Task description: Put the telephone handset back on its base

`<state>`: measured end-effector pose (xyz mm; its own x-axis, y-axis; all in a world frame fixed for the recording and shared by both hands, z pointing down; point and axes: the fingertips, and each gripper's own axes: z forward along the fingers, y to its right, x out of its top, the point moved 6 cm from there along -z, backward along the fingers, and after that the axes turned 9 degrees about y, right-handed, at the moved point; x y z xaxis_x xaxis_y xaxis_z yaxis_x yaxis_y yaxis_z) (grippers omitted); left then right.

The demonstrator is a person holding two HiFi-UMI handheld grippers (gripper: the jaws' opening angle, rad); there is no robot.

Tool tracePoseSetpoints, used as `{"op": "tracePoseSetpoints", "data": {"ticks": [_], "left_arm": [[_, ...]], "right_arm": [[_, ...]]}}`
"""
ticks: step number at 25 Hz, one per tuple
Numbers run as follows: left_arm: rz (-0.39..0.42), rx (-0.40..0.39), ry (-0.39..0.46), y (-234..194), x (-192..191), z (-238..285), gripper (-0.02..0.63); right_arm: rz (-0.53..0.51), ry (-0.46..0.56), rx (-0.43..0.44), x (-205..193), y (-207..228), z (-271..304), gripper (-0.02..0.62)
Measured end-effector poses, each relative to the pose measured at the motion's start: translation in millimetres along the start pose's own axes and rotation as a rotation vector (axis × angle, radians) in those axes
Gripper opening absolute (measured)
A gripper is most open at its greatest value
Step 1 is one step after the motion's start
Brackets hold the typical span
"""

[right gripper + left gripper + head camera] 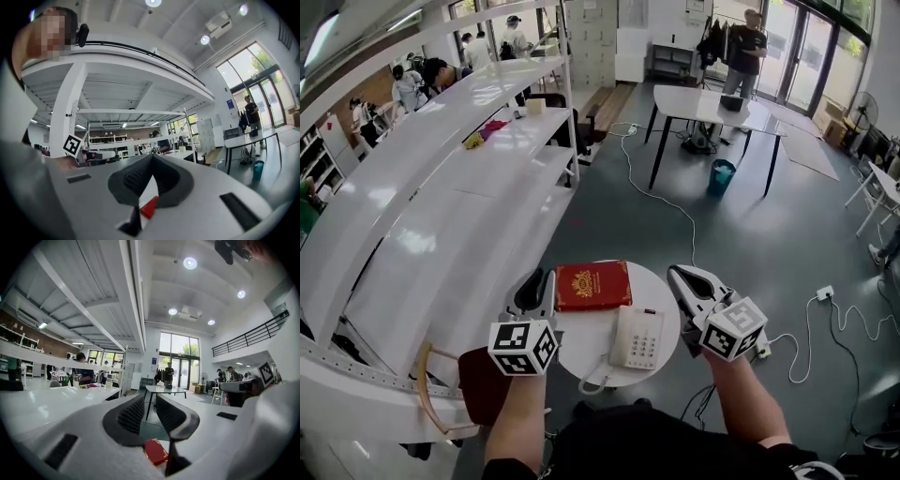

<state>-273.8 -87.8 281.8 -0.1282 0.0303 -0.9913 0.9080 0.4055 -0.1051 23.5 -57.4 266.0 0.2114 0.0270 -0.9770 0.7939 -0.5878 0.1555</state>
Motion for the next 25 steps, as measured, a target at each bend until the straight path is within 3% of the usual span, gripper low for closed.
{"op": "tracePoseSetpoints", "data": {"ticks": [13, 25], "left_arm": [[0.043, 0.016, -0.015, 12.0, 1.1, -3.7, 0.077], [0.065, 0.02, -0.007, 3.4, 10.3, -8.6, 0.067]], "right_arm": [[-0.039, -0.004, 0.02, -2.9, 3.9, -14.2, 0.003], [0.02, 0.009, 0.06, -10.4, -9.0, -6.1, 0.003]]}}
